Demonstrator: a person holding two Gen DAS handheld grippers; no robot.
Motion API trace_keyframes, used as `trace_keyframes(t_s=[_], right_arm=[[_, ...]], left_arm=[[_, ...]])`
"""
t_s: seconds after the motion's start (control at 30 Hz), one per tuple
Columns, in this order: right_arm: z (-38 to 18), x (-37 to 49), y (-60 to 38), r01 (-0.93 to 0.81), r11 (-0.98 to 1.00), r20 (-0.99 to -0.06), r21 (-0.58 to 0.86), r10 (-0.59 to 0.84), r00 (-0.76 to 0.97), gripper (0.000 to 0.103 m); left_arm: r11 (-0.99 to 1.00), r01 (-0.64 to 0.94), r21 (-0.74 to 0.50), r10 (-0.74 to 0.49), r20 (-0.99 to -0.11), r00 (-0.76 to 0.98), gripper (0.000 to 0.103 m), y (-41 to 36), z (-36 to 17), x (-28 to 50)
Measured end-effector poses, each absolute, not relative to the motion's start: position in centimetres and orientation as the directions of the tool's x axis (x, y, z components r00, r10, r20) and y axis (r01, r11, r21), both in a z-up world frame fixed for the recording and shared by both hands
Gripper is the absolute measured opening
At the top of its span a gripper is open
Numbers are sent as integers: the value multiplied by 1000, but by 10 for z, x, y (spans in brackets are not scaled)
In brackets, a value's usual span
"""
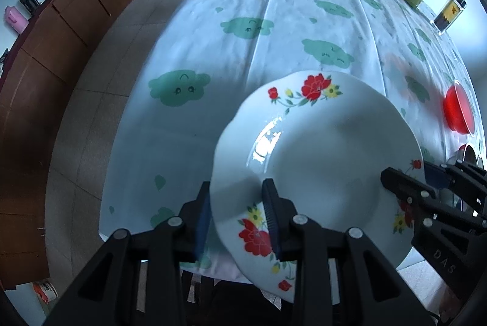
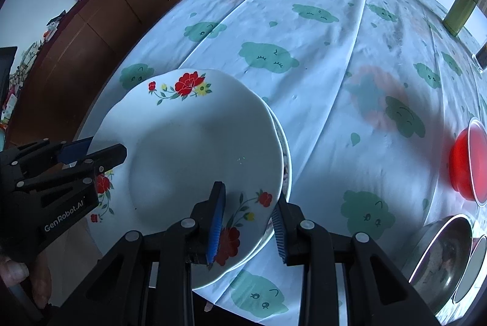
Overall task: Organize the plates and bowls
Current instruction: 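Lower the red-flower plate onto the pink-floral plate stack with both tools, then open both tools to release the red-flower plate rim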
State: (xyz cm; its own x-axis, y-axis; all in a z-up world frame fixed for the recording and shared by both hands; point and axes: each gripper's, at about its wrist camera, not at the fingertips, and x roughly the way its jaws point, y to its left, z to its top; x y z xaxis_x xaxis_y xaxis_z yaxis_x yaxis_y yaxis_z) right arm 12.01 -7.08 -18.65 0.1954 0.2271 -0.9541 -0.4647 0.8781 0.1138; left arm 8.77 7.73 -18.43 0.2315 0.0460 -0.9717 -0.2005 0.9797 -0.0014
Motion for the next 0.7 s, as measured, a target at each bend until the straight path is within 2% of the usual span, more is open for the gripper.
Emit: trace_keyframes(t_s=[0.7], right_arm=[[-189, 116, -69, -480, 872, -955, 100, 219, 199, 36]], left_arm=[[975, -221, -30, 22, -972, 232, 32, 82, -187, 87]])
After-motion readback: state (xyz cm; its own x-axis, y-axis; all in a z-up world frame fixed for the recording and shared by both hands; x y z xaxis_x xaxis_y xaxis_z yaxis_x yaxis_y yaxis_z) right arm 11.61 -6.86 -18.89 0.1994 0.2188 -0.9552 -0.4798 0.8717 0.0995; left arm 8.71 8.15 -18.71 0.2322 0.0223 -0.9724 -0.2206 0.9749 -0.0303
